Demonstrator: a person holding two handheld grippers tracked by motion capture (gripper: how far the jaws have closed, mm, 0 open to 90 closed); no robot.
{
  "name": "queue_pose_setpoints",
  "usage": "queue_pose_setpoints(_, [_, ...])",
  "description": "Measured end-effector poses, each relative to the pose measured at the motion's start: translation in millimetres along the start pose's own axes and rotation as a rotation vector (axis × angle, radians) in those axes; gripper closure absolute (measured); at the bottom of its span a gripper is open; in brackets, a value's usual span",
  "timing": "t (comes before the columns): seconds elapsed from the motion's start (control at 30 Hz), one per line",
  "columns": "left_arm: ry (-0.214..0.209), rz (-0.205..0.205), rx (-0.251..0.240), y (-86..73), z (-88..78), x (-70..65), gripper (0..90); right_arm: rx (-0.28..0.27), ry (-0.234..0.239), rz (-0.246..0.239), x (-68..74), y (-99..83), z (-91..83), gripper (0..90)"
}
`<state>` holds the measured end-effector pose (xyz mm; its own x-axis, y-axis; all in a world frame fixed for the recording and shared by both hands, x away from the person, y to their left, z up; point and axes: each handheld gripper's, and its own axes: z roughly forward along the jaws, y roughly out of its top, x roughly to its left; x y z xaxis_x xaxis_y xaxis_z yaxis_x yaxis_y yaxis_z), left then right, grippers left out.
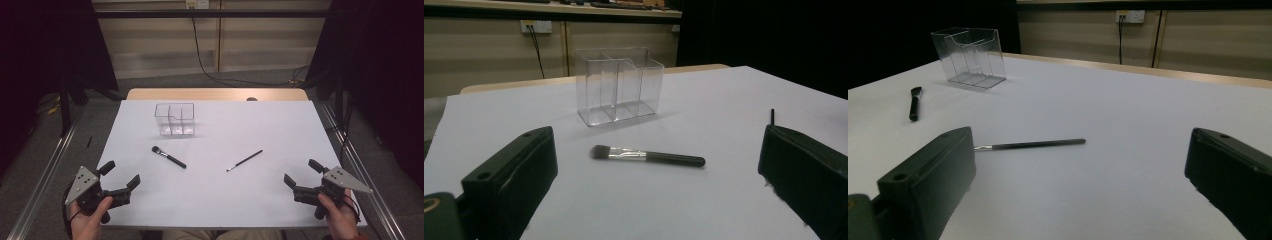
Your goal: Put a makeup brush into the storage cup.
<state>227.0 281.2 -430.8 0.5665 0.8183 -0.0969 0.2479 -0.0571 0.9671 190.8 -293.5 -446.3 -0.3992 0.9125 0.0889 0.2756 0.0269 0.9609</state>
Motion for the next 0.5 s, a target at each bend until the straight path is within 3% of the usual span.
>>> queue_pose_setpoints(0.3, [-0.007, -0.007, 0.003, 0.1, 0.4, -0.5, 2.5, -0.008, 0.005, 0.007, -0.2, 0.0, -0.7, 0.0])
queue_pose_setpoints(0.5, [-0.013, 0.009, 0.006, 0.3, -0.9, -2.7, 2.4, -0.007, 0.012, 0.003, 0.4, 0.3, -0.3, 0.0])
